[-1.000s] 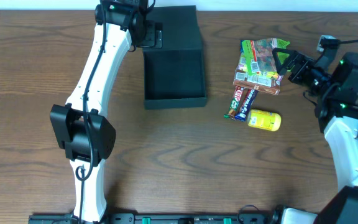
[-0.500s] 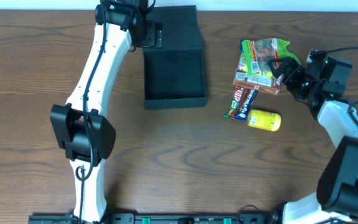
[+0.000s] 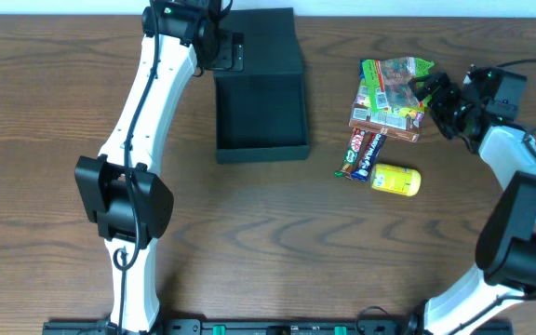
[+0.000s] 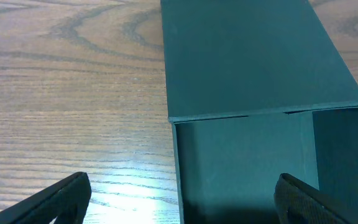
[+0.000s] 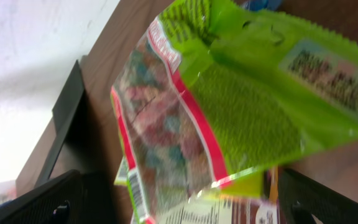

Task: Pack container
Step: 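Grasp the green-and-red candy bags with the right gripper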

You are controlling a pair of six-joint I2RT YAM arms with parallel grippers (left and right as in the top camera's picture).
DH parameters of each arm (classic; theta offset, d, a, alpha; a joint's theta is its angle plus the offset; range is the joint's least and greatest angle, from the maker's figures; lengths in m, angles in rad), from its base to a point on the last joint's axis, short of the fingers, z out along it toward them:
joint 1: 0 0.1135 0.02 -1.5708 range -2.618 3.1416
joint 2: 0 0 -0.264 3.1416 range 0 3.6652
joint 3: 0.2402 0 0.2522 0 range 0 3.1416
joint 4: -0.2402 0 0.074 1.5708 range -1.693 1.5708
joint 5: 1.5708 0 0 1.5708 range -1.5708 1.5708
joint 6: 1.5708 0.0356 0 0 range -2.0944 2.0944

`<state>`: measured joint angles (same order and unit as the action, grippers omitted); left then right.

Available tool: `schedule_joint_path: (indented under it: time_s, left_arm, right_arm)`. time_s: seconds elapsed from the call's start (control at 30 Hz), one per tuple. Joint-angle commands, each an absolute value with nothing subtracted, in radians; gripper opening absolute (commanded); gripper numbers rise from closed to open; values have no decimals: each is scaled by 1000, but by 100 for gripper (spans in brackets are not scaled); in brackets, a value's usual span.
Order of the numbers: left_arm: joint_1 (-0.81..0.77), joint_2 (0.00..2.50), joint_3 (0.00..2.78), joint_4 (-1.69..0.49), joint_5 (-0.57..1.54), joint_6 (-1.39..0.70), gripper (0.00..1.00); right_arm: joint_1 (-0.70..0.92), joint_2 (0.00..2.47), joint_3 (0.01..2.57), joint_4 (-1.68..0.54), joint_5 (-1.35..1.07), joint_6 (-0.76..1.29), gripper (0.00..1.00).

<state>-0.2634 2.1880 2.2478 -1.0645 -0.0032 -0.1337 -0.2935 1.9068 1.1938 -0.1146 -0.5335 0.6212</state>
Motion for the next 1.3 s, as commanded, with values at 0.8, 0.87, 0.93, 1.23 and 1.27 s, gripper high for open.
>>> schedule_joint_path:
  time_s: [0.8,0.87,0.93,1.23,1.27]
  left_arm:
    - [-262,2190,2259,-1055,-10,-134,95]
    - [-262,2190,2259,-1055,-10,-134,96]
    - [-262,2190,2259,-1056,-10,-134,95]
    - [-262,2190,2259,-1067,-11,-134,96]
    - [-262,2190,2259,-1069,-11,-134,95]
  right_arm:
    - [-300,2084,1345,-100,-416,657,38]
    - [-300,2084,1345,-100,-416,657,26]
    - [-300,2084,1345,-101,-418,657,13]
    - [-304,2081,1356,-102,-496,641,1]
    - [-305,2078,1365,-102,-525,618,1]
